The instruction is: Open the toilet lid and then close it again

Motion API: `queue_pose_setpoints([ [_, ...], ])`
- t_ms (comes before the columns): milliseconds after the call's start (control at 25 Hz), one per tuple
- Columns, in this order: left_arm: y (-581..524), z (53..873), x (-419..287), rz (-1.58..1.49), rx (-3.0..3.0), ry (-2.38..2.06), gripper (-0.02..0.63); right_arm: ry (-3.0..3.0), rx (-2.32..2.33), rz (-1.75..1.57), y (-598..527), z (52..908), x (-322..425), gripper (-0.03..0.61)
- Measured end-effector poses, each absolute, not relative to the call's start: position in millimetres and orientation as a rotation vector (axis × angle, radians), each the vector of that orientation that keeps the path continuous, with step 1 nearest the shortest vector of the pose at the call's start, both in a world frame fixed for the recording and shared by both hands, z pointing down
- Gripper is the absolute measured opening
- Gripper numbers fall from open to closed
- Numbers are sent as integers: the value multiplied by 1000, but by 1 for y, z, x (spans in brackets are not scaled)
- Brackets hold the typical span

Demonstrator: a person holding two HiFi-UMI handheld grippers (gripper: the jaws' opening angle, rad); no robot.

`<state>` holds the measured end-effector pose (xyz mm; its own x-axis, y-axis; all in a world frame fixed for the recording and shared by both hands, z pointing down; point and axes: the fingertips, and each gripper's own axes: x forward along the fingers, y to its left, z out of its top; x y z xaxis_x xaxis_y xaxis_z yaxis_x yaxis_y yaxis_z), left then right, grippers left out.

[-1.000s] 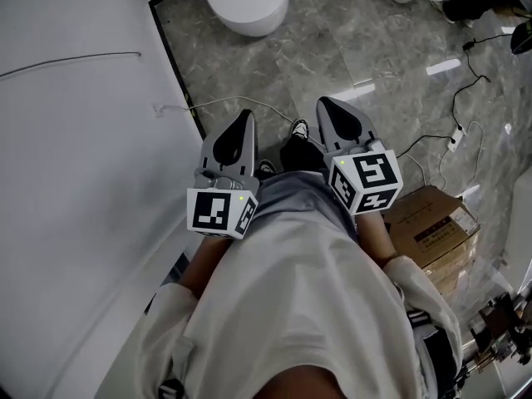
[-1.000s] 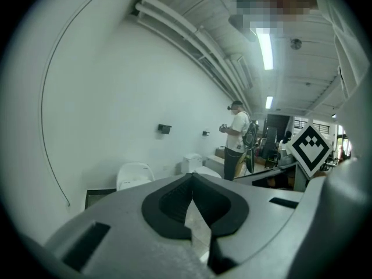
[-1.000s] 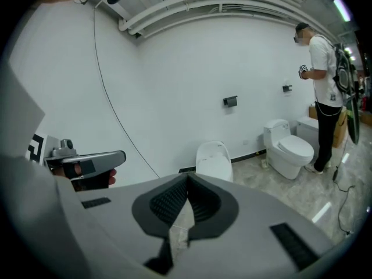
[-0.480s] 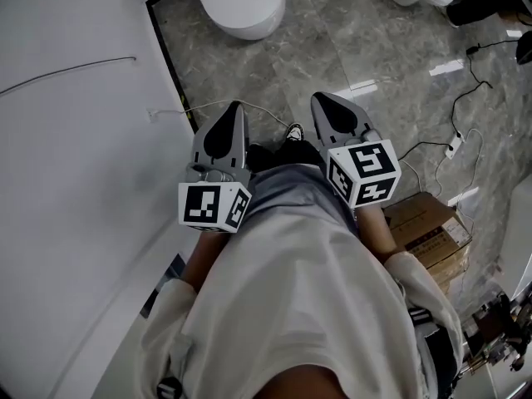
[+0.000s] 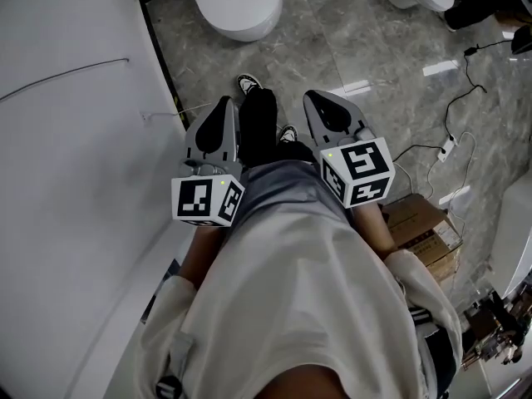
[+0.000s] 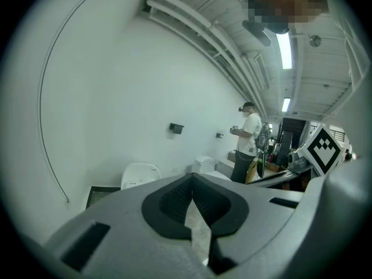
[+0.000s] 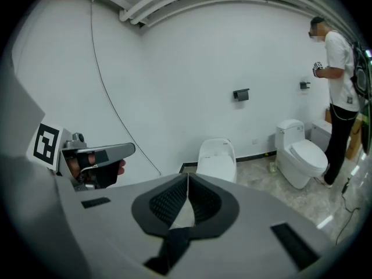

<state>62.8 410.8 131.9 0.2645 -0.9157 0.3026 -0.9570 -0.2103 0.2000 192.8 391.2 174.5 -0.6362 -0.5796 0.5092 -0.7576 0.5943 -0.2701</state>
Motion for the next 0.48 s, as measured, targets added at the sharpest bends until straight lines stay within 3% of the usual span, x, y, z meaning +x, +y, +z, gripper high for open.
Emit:
queue_pose_setpoints([
  [480, 316, 151, 15, 120, 2137, -1719, 8, -2436, 1028, 629, 294, 180, 151, 11],
])
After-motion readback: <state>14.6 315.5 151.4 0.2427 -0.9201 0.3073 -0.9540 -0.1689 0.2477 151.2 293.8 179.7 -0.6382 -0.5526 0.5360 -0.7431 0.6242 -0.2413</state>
